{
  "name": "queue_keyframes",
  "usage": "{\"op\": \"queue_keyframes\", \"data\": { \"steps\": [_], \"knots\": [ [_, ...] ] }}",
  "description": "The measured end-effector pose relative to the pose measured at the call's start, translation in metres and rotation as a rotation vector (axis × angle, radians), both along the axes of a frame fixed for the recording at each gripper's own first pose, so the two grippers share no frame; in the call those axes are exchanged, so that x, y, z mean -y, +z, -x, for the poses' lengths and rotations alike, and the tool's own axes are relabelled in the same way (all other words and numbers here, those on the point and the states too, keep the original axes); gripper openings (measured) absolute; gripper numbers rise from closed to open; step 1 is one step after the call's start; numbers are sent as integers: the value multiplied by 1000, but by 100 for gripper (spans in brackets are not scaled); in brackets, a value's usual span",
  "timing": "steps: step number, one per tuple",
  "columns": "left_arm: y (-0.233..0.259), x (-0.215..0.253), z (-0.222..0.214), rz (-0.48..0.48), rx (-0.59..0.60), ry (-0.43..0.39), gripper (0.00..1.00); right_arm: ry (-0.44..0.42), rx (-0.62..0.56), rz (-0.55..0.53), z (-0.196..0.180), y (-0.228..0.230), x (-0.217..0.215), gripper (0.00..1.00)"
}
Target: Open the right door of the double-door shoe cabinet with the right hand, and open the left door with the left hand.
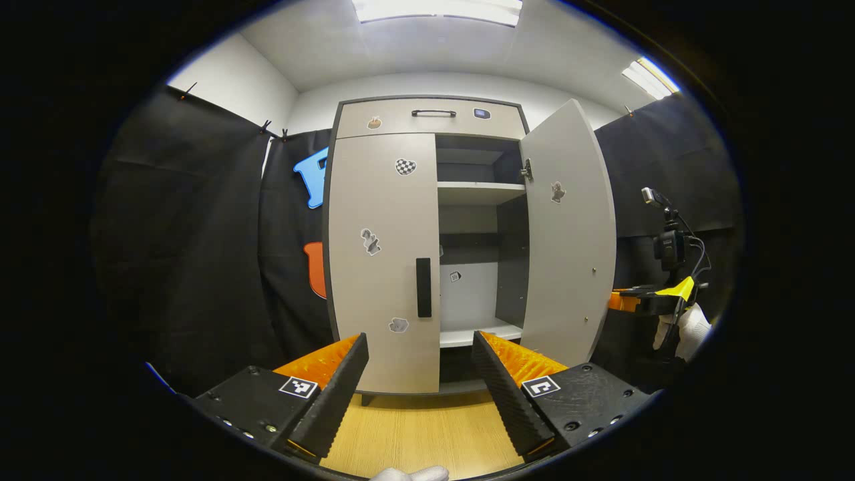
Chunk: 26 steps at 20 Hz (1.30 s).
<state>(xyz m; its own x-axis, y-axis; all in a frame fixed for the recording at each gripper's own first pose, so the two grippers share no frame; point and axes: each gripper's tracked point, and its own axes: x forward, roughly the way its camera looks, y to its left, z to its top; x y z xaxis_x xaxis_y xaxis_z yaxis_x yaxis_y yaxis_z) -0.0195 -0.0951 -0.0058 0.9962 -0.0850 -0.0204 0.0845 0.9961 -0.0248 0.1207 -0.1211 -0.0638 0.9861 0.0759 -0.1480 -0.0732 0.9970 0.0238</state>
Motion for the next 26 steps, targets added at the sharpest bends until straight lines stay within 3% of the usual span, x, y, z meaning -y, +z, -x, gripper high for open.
{"op": "queue_keyframes", "data": {
  "steps": [6,9,14,15,16,17,26],
  "knots": [
    [2,3,-5,2,3,5,95,-44,0,61,5,3,3,4],
    [2,-2,-8,-4,0,7,95,-98,23,106,26,15,6,12],
    [2,-15,-17,1,-3,5,95,-165,61,101,62,39,8,71],
    [1,-18,-19,-3,-2,5,95,-173,79,81,68,44,5,80],
    [0,-21,-21,-5,0,4,95,-189,81,73,72,45,7,83],
    [0,-25,-23,-7,2,5,95,-196,74,73,77,41,7,100],
    [-5,-44,-64,-23,13,-3,95,-114,109,38,124,42,-76,99]
  ]
}}
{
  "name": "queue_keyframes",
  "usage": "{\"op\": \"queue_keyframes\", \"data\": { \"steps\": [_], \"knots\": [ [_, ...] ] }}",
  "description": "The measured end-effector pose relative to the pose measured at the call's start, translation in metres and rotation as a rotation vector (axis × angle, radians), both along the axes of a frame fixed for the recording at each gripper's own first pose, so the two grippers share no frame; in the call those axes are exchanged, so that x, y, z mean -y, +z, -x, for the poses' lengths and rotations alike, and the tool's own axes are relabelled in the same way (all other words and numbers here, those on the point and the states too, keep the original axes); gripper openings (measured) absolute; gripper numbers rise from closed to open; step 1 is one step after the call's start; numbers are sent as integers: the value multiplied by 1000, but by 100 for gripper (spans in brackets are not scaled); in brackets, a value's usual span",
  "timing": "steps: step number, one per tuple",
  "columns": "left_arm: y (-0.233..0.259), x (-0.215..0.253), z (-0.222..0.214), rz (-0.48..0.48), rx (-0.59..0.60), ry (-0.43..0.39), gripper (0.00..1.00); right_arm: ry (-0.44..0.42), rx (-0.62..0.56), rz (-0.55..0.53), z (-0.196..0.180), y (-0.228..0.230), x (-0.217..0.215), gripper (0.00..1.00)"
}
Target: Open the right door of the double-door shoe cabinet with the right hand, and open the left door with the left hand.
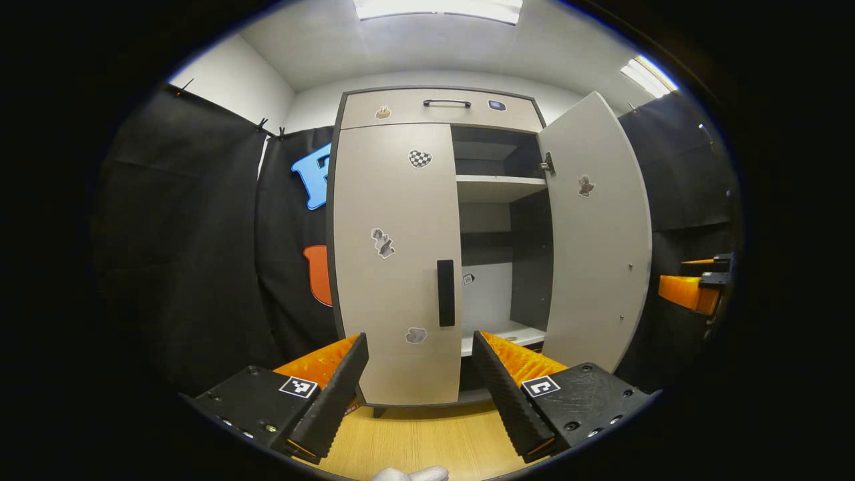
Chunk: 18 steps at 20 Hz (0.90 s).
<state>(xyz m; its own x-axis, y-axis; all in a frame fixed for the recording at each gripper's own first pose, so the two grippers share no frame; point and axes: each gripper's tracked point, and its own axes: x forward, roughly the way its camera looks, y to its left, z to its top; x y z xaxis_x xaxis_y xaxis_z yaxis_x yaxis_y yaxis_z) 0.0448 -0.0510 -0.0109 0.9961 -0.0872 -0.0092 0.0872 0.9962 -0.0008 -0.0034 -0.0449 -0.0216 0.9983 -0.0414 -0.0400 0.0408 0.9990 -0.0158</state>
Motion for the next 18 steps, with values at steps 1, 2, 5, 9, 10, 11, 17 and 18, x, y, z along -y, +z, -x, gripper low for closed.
{"op": "queue_keyframes", "data": {
  "steps": [1,2,5,9,10,11,17,18],
  "knots": [
    [-1,0,-8,-3,4,0,95,18,2,-6,3,0,-12,99],
    [-1,-1,-15,-4,5,0,95,31,4,-7,6,0,-21,99],
    [-2,7,-43,-3,8,-7,95,71,6,-7,15,0,-45,99],
    [-6,30,-92,-5,8,-34,95,81,2,0,19,4,-58,99],
    [-7,37,-105,-10,6,-37,95,78,0,0,19,4,-59,99],
    [-8,44,-118,-17,11,-42,95,74,-1,-2,21,4,-59,98],
    [-19,60,-189,-6,-9,-22,96,24,-16,28,23,5,-48,99],
    [-20,61,-197,4,-8,-15,96,14,-18,30,23,6,-45,99]
  ]
}}
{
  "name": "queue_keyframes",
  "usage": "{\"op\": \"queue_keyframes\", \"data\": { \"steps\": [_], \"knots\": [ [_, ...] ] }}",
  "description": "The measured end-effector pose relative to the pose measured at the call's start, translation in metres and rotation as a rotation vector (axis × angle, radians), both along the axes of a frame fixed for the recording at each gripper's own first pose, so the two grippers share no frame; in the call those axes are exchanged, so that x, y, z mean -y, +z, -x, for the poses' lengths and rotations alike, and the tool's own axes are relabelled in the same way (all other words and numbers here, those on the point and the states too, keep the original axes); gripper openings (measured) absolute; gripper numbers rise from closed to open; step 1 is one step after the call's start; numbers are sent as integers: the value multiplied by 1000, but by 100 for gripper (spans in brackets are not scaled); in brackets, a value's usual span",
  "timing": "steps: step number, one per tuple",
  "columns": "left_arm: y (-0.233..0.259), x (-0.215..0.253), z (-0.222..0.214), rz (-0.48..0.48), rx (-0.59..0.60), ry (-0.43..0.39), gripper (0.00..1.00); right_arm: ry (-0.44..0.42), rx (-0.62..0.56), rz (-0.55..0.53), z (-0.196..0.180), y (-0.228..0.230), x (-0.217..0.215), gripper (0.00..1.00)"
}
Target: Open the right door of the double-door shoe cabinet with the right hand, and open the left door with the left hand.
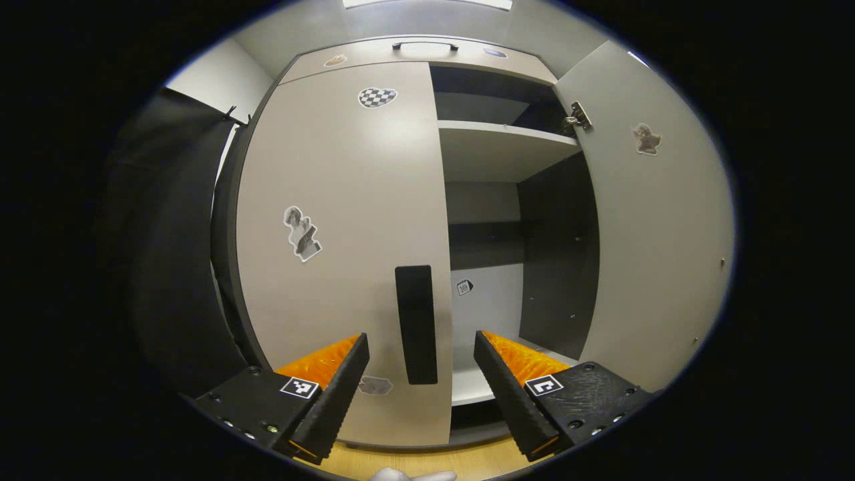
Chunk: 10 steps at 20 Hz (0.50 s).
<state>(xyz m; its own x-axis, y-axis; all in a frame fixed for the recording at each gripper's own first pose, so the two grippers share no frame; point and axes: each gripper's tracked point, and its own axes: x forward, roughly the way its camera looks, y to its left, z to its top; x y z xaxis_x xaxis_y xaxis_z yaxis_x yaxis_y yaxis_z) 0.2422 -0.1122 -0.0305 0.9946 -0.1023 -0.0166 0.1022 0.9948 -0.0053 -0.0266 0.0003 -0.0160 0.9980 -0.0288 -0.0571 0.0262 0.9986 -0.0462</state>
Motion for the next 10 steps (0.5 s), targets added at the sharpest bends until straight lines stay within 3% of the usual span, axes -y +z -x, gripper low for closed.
{"op": "queue_keyframes", "data": {
  "steps": [5,9,10],
  "knots": [
    [-5,-1,-33,-15,-8,14,94,-33,-25,7,-7,-4,10,99],
    [-11,2,-45,1,-37,1,79,-34,-32,11,-12,-6,9,99],
    [-9,-3,-46,-10,-31,33,71,-31,-31,12,-13,-5,7,99]
  ]
}}
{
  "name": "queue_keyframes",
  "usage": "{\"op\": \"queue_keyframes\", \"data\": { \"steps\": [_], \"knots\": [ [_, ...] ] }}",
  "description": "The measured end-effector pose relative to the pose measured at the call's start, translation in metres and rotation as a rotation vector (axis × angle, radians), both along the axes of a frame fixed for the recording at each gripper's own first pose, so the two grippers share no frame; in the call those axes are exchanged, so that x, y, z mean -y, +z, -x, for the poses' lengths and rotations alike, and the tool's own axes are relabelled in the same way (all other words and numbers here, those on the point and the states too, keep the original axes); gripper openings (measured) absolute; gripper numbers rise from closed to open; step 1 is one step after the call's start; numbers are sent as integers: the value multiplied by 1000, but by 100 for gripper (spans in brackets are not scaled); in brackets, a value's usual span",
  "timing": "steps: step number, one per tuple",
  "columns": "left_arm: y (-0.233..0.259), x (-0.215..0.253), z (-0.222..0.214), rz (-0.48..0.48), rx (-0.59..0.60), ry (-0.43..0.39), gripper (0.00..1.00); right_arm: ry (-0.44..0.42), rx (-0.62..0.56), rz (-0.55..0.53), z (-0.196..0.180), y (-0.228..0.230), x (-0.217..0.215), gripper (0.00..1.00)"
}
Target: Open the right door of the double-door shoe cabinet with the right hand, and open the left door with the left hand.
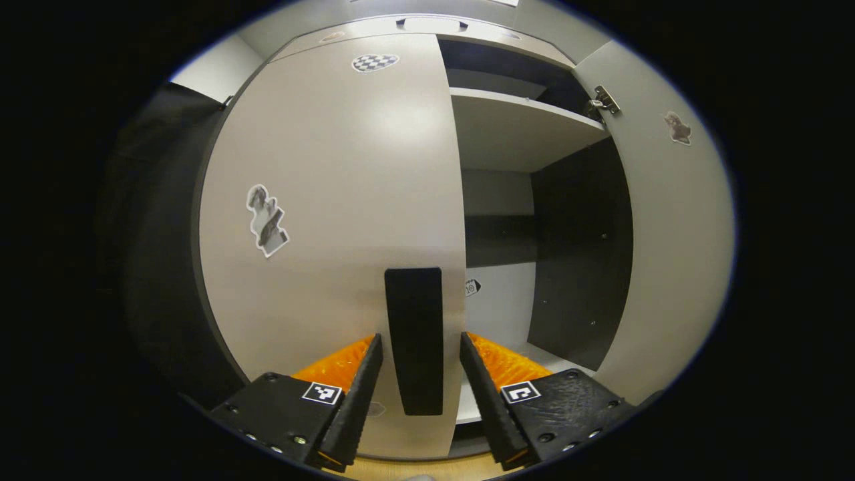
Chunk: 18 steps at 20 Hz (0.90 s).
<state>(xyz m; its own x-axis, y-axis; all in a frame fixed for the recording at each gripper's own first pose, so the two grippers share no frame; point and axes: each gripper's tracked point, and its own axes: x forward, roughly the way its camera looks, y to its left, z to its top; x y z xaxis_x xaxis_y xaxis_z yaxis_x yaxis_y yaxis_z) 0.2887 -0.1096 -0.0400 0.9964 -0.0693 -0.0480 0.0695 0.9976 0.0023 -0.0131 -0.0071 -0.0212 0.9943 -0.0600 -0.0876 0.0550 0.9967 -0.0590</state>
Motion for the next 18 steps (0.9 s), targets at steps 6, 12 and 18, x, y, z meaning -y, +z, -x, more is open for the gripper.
{"op": "queue_keyframes", "data": {
  "steps": [6,12,18],
  "knots": [
    [-2,3,1,-9,-6,-10,33,17,4,-1,-5,3,-4,99],
    [-2,2,9,19,-16,-48,19,40,-7,6,-2,0,-5,99],
    [4,-5,40,38,-7,-63,19,92,-3,-6,4,-1,-10,99]
  ]
}}
